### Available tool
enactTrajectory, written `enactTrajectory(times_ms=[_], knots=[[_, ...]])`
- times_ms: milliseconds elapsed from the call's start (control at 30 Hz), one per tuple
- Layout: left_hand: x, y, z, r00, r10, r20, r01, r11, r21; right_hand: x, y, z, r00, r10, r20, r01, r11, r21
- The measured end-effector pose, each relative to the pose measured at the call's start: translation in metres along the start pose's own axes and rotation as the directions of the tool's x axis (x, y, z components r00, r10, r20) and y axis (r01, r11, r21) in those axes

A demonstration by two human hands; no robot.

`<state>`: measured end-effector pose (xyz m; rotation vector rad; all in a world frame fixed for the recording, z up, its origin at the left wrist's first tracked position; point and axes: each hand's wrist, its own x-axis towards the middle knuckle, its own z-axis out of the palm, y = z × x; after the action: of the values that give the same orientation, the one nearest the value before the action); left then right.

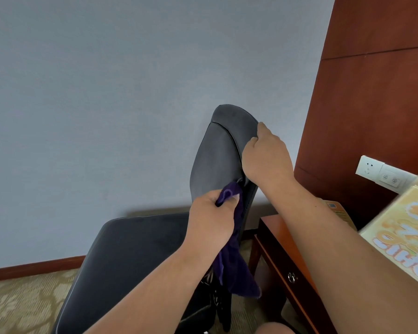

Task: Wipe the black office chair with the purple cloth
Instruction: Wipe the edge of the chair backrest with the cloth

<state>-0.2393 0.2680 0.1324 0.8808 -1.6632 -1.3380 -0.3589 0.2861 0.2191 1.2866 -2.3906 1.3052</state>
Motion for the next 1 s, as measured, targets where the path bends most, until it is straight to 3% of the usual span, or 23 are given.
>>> enactTrajectory(times_ms=[100,200,467,533,667,800,900,1000], knots=[[-0.001,0.013,0.006,0.988,0.156,-0.012,-0.156,0.988,0.009,-0.001,0.001,0.002,1.0,-0.005,-0.014,0.005,1.0,-0.004],[0.001,0.005,0.008,0.952,0.304,-0.029,-0.296,0.94,0.168,-0.002,0.002,0.001,1.0,-0.006,-0.013,0.006,1.0,-0.016],[-0.003,-0.052,-0.012,0.967,0.253,0.036,-0.239,0.847,0.475,-0.001,0.001,0.001,1.0,-0.008,-0.01,0.008,1.0,-0.008],[-0.004,-0.043,-0.011,0.981,0.196,0.011,-0.182,0.887,0.424,-0.001,0.001,0.001,1.0,-0.011,-0.013,0.011,1.0,-0.009],[0.002,-0.012,-0.004,1.0,-0.02,-0.012,0.021,0.994,0.107,-0.003,0.0,0.0,1.0,-0.009,-0.008,0.009,1.0,-0.008],[0.005,0.009,0.002,0.999,0.008,-0.043,-0.011,0.998,-0.065,-0.003,0.0,0.0,1.0,-0.013,-0.009,0.012,1.0,-0.02],[0.006,0.011,0.004,0.994,0.099,-0.051,-0.101,0.994,-0.039,-0.003,0.001,0.002,1.0,-0.019,-0.012,0.019,1.0,-0.019],[0.0,-0.006,0.003,0.974,0.222,-0.055,-0.211,0.965,0.153,-0.004,0.002,0.001,1.0,-0.015,-0.02,0.015,1.0,-0.018]])
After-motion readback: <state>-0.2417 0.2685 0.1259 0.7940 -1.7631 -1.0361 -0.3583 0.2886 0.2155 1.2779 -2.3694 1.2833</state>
